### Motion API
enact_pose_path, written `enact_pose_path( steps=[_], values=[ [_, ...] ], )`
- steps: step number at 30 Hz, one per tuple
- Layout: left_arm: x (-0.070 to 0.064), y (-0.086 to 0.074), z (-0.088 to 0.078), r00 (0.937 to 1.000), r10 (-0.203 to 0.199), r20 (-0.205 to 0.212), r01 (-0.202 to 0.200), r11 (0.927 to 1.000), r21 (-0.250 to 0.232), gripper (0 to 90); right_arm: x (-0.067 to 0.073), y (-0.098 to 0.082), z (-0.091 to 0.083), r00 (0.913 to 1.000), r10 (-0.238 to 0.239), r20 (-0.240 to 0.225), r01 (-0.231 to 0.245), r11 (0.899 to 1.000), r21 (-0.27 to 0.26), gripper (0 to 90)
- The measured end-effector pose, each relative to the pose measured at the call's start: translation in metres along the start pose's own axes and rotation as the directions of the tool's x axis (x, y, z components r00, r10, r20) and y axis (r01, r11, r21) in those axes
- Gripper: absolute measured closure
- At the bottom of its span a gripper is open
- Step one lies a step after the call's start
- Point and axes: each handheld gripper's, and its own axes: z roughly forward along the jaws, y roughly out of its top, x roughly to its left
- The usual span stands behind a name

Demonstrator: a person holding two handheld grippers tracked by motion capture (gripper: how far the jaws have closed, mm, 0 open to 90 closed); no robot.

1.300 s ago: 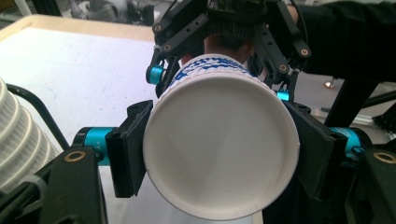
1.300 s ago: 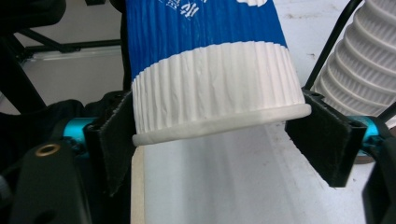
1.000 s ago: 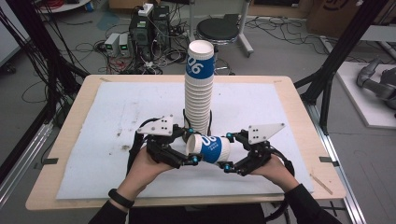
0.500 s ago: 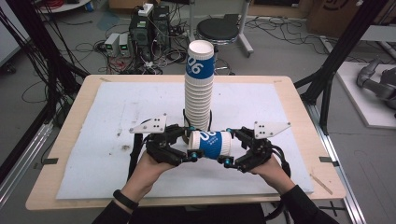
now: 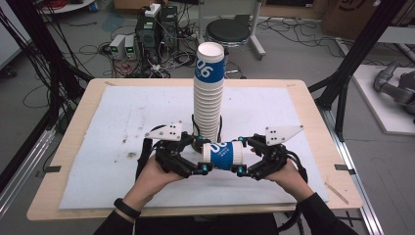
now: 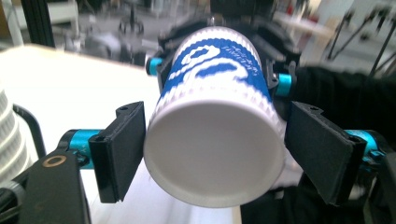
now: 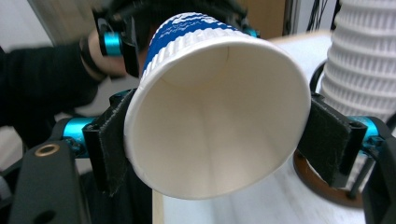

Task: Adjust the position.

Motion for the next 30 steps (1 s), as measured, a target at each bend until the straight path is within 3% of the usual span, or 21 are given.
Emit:
enact_pose_path(
  steps=[1,2,3,5,9,12,15,16,19,22,23,24,25,30],
  values=[
    [-0.002,0.002,0.001,0.9999,0.013,-0.003,-0.012,0.9984,0.056,21.3,-0.001,0.000,0.000,1.0000,-0.008,0.001,0.008,1.000,0.024,20.0],
    [-0.002,0.002,0.001,0.9999,0.013,-0.003,-0.012,0.9984,0.056,21.3,0.000,0.000,0.001,0.9999,-0.010,0.002,0.010,0.999,0.044,20.0],
    [-0.003,0.003,0.003,0.9994,0.034,-0.012,-0.032,0.9925,0.118,21.3,-0.001,0.000,0.001,0.9998,-0.019,-0.004,0.020,0.998,0.060,20.0],
    [-0.004,0.003,0.006,0.9986,0.048,-0.022,-0.044,0.9848,0.168,21.3,0.000,0.001,0.002,0.9996,-0.028,-0.007,0.028,0.996,0.090,20.0],
    [-0.004,0.000,0.012,0.9986,0.048,-0.021,-0.042,0.9734,0.225,21.6,0.002,0.001,0.004,0.9990,-0.042,-0.016,0.044,0.990,0.133,20.0],
    [-0.005,-0.002,0.015,0.9980,0.062,-0.004,-0.059,0.9598,0.274,25.0,0.003,0.002,0.005,0.9987,-0.047,-0.018,0.049,0.987,0.153,20.0],
    [-0.005,-0.003,0.017,0.9974,0.071,0.011,-0.071,0.9557,0.286,29.4,0.004,0.002,0.005,0.9983,-0.056,-0.017,0.058,0.985,0.166,20.0],
    [-0.005,-0.003,0.017,0.9970,0.077,0.011,-0.077,0.9557,0.284,29.6,0.004,0.002,0.005,0.9981,-0.060,-0.016,0.062,0.984,0.167,19.9],
    [-0.003,-0.003,0.015,0.9964,0.084,0.014,-0.085,0.9647,0.250,29.6,0.004,0.003,0.004,0.9983,-0.058,-0.006,0.059,0.988,0.146,17.9],
    [-0.002,-0.003,0.011,0.9963,0.083,0.022,-0.086,0.9788,0.186,29.8,0.004,0.004,0.002,0.9985,-0.054,-0.007,0.055,0.992,0.114,17.7],
    [-0.002,-0.003,0.011,0.9963,0.083,0.022,-0.086,0.9788,0.186,29.8,0.004,0.004,0.001,0.9984,-0.056,-0.006,0.056,0.993,0.104,17.7],
    [-0.001,-0.003,0.007,0.9965,0.080,0.023,-0.082,0.9864,0.142,29.9,0.004,0.004,0.000,0.9986,-0.053,-0.002,0.053,0.994,0.095,17.7],
    [0.000,-0.003,0.006,0.9969,0.075,0.022,-0.077,0.9894,0.123,29.9,0.004,0.004,0.000,0.9989,-0.047,-0.001,0.047,0.995,0.084,17.7],
    [0.003,-0.004,-0.002,0.9981,0.062,0.001,-0.062,0.9968,0.051,30.1,0.001,0.005,-0.005,0.9998,-0.009,0.019,0.008,0.999,0.032,17.6]
  ],
)
